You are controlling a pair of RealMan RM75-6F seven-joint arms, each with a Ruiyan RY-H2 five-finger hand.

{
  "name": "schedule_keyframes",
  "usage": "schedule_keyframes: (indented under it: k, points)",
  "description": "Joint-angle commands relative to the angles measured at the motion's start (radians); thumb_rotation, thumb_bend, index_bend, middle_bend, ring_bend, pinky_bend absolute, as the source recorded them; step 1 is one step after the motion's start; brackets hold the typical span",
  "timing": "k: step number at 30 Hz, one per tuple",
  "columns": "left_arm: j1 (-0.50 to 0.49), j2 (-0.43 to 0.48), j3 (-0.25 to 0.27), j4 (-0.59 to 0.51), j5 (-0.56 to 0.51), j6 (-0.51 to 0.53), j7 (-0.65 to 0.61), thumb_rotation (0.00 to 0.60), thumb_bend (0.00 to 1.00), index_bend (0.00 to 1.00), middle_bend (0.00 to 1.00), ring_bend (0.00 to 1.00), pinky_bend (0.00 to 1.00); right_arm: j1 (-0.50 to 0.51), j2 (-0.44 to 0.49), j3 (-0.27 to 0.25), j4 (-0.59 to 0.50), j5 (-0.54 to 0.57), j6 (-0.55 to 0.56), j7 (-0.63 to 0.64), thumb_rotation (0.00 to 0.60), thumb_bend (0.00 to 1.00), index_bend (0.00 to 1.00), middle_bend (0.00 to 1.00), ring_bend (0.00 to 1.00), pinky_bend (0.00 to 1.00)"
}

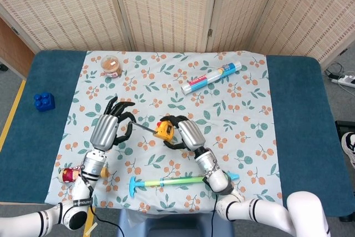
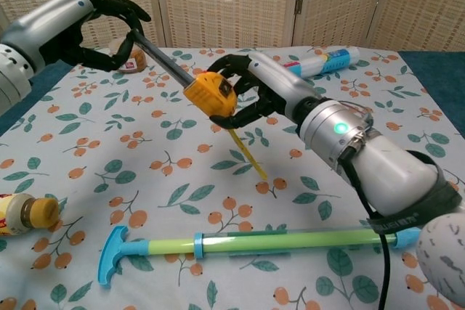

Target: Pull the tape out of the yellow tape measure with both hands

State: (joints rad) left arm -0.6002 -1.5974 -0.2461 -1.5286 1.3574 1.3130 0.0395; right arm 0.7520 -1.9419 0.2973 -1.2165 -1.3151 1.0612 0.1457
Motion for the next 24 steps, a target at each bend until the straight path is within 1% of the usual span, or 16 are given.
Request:
schedule_keyframes:
  k: [1, 5, 11, 18, 24]
  points:
    - [0.028, 0.018, -0.007, 0.029, -0.007, 0.022, -0.062, 0.6, 0.64, 0.59, 0.26, 0.21, 0.0, -0.021, 0.051, -0.017, -0.044, 0.013, -0.011, -0.035, 0.6, 0.34, 0.55, 0.5, 0.4, 0.22]
    - [0.059, 0.043, -0.019, 0.06, -0.012, 0.045, -0.157, 0.6, 0.64, 0.59, 0.28, 0.22, 0.0, -0.049, 0.117, -0.034, -0.097, 0.019, -0.011, -0.059, 0.6, 0.33, 0.55, 0.5, 0.4, 0.22]
    - [0.105, 0.077, -0.038, 0.12, -0.019, 0.079, -0.302, 0.6, 0.64, 0.59, 0.3, 0.24, 0.0, -0.108, 0.221, -0.069, -0.154, 0.008, 0.016, -0.044, 0.6, 0.33, 0.55, 0.49, 0.39, 0.22]
    - [0.134, 0.124, -0.057, 0.182, -0.051, 0.05, -0.441, 0.6, 0.64, 0.59, 0.3, 0.24, 0.0, -0.172, 0.333, -0.122, -0.19, -0.017, 0.041, -0.023, 0.6, 0.33, 0.55, 0.49, 0.4, 0.22]
    - [0.147, 0.141, -0.058, 0.237, -0.067, 0.017, -0.515, 0.6, 0.64, 0.58, 0.3, 0.24, 0.0, -0.229, 0.41, -0.167, -0.198, -0.044, 0.07, 0.018, 0.6, 0.33, 0.55, 0.49, 0.4, 0.22]
